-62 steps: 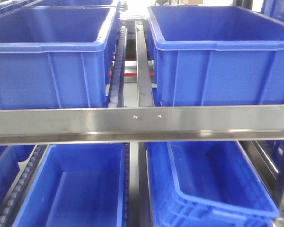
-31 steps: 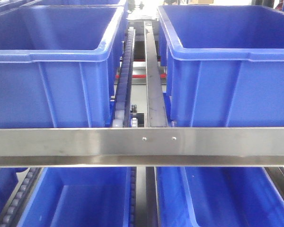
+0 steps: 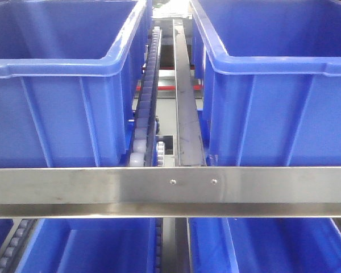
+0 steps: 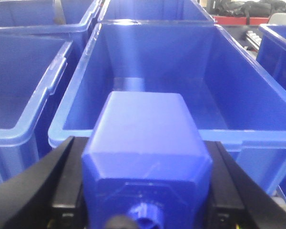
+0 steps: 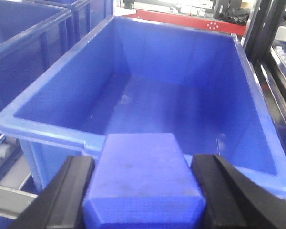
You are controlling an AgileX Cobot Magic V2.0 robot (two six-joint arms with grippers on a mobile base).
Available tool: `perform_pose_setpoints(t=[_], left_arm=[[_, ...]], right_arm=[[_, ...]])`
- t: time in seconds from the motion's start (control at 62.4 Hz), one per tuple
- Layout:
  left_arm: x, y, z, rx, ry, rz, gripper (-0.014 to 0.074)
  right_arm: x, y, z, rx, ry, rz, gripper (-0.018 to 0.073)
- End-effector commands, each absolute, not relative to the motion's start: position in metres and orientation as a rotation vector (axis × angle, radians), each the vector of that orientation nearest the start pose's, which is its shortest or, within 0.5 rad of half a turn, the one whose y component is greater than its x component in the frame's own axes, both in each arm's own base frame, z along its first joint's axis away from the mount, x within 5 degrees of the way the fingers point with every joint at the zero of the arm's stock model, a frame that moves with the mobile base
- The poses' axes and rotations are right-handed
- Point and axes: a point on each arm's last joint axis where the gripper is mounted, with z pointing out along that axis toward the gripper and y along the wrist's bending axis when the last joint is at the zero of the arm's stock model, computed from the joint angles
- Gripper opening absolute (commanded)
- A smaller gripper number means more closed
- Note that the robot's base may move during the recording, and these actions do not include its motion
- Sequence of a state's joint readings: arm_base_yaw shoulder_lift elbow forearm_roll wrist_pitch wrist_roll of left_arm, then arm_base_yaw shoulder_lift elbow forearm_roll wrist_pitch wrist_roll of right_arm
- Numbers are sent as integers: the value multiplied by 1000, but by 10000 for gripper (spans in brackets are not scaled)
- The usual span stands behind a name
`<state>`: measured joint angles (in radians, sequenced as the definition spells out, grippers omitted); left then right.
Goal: Pick and sort blue part to right shelf
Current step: 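Lower both held blue parts into the bins below each gripper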
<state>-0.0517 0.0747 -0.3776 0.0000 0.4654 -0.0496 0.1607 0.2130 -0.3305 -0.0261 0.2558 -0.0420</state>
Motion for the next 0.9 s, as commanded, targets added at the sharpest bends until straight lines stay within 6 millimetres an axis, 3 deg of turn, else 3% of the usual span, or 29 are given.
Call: perform_pose_setpoints(t=[0.0, 0.882], left_arm=[[35, -2, 307, -1, 1550, -79, 357], [36, -2, 308, -1, 1546, -79, 356]], right_arm=[[64, 9, 306, -175, 1502, 56, 343], [63, 10, 307, -172, 1483, 58, 343]])
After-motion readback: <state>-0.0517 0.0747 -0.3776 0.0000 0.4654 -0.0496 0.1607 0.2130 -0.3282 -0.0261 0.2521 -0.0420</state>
